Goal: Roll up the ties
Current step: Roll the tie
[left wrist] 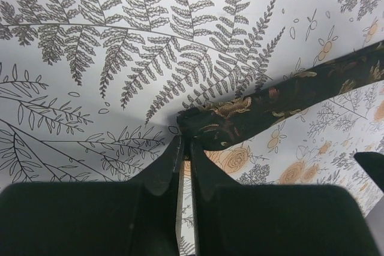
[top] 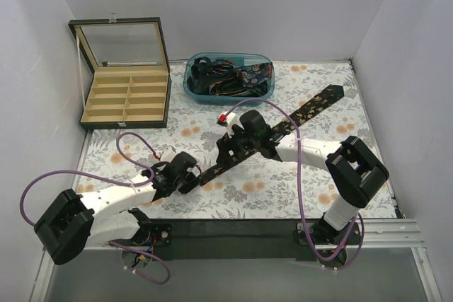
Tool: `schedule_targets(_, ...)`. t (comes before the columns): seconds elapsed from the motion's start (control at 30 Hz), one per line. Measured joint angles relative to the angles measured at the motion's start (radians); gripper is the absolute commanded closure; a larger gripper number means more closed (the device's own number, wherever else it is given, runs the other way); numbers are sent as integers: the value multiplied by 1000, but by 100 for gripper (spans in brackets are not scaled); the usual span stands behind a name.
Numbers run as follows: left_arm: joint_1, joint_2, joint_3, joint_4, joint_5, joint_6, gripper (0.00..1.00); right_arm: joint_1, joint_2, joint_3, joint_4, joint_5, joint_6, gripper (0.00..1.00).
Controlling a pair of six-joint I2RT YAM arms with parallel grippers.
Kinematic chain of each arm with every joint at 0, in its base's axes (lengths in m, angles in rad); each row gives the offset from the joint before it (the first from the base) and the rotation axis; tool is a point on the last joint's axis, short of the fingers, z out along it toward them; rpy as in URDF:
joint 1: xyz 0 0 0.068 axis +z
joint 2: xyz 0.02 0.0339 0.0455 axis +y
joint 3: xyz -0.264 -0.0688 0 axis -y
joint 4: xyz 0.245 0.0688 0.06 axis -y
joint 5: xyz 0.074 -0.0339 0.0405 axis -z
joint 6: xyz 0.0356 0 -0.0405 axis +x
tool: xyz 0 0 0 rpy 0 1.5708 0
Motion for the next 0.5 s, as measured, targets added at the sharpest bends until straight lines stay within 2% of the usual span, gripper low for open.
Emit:
schedule_targets(0.2, 52, -10, 0, 11, 2, 26, 100, 1, 0, 3, -14, 0, -1, 37)
schedule_targets(0.33, 86, 0, 18, 11, 13, 103, 100, 8, 5, 19, -16, 0, 1, 45)
schedule_targets(0.5, 93, 23, 55, 5, 42, 202, 100, 35, 33, 61, -16, 10, 14, 49)
